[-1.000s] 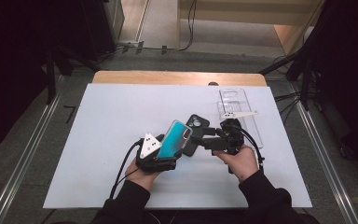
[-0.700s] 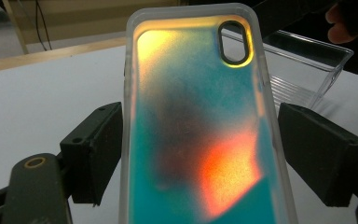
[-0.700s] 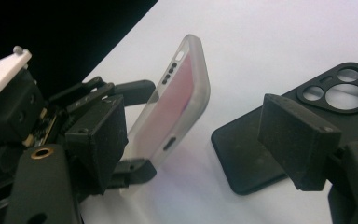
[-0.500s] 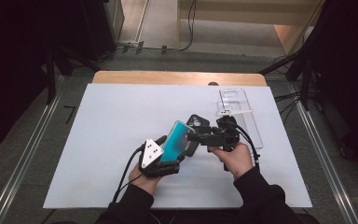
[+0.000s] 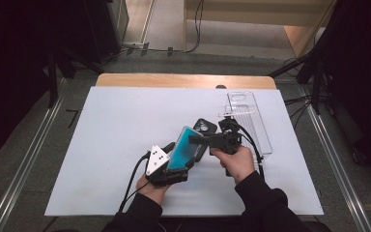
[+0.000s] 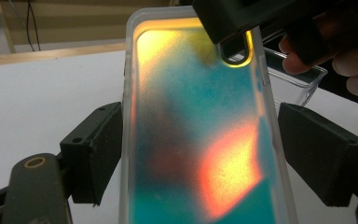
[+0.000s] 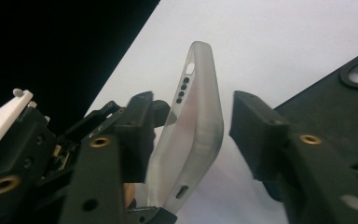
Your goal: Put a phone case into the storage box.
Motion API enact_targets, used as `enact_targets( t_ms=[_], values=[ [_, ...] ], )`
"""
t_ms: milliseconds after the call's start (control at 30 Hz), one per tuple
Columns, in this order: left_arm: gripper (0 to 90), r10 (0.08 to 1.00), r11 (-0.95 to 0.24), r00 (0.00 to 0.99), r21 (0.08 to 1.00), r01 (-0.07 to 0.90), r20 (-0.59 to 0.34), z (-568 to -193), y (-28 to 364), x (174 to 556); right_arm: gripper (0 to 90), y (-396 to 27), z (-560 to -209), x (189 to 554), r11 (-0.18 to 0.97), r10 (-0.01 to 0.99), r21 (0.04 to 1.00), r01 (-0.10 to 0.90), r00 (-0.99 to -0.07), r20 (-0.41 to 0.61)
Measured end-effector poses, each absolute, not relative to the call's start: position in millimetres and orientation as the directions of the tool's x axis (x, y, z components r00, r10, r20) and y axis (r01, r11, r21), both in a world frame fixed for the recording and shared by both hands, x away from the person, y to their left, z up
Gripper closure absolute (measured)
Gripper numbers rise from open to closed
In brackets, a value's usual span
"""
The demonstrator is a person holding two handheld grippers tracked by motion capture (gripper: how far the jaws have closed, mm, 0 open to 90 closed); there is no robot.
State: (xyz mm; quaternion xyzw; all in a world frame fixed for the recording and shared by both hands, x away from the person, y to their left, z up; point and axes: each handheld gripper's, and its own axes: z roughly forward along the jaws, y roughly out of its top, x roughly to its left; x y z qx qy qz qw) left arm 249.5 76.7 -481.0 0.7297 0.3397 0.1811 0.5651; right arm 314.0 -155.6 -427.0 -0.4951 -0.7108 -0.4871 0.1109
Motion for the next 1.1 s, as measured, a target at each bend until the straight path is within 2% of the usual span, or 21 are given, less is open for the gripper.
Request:
enact_targets(
  t_ms=[67, 133, 167, 233, 467, 767, 867, 967, 1100],
  values=[
    [17.4, 0.704, -0.134, 0.699, 0.945, 0.297, -0.120, -481.1, 76.6, 249.0, 52.6, -155.2, -427.0, 314.7, 0.035, 0.597, 0.578, 0.815, -0.481, 0.642],
    [17.4, 0.707, -0.129, 0.696, 0.945, 0.301, -0.125, -481.1, 76.5, 249.0, 61.2, -154.3, -426.6, 316.2, 0.040, 0.600, 0.561, 0.827, -0.469, 0.648],
    [17.4, 0.707, -0.126, 0.696, 0.945, 0.300, -0.126, -481.0, 76.4, 248.9, 68.2, -154.0, -426.7, 316.9, 0.039, 0.600, 0.558, 0.829, -0.466, 0.650],
    [17.4, 0.710, -0.125, 0.693, 0.945, 0.301, -0.127, -480.2, 76.1, 248.2, 73.7, -154.2, -426.6, 317.4, 0.032, 0.598, 0.556, 0.831, -0.462, 0.656],
    [17.3, 0.708, -0.125, 0.696, 0.950, 0.285, -0.115, -478.9, 75.4, 247.8, 76.0, -156.3, -423.5, 317.1, 0.007, 0.573, 0.531, 0.847, -0.438, 0.693],
    [15.8, 0.712, -0.148, 0.696, 0.950, 0.275, -0.090, -474.4, 74.0, 246.4, 76.9, -156.8, -419.9, 316.6, 0.021, 0.568, 0.536, 0.844, -0.451, 0.688],
    [12.3, 0.700, -0.132, 0.704, 0.947, 0.293, -0.120, -470.7, 73.7, 246.1, 76.9, -156.4, -416.5, 315.2, 0.031, 0.567, 0.545, 0.838, -0.464, 0.680],
    [8.3, 0.698, -0.165, 0.707, 0.937, 0.309, -0.110, -466.8, 71.9, 247.0, 76.9, -156.7, -414.9, 314.7, 0.040, 0.569, 0.559, 0.828, -0.479, 0.669],
    [8.3, 0.694, -0.171, 0.707, 0.922, 0.347, -0.138, -463.0, 72.6, 249.3, 76.9, -157.1, -411.9, 313.2, 0.057, 0.599, 0.577, 0.815, -0.490, 0.633]
  ],
)
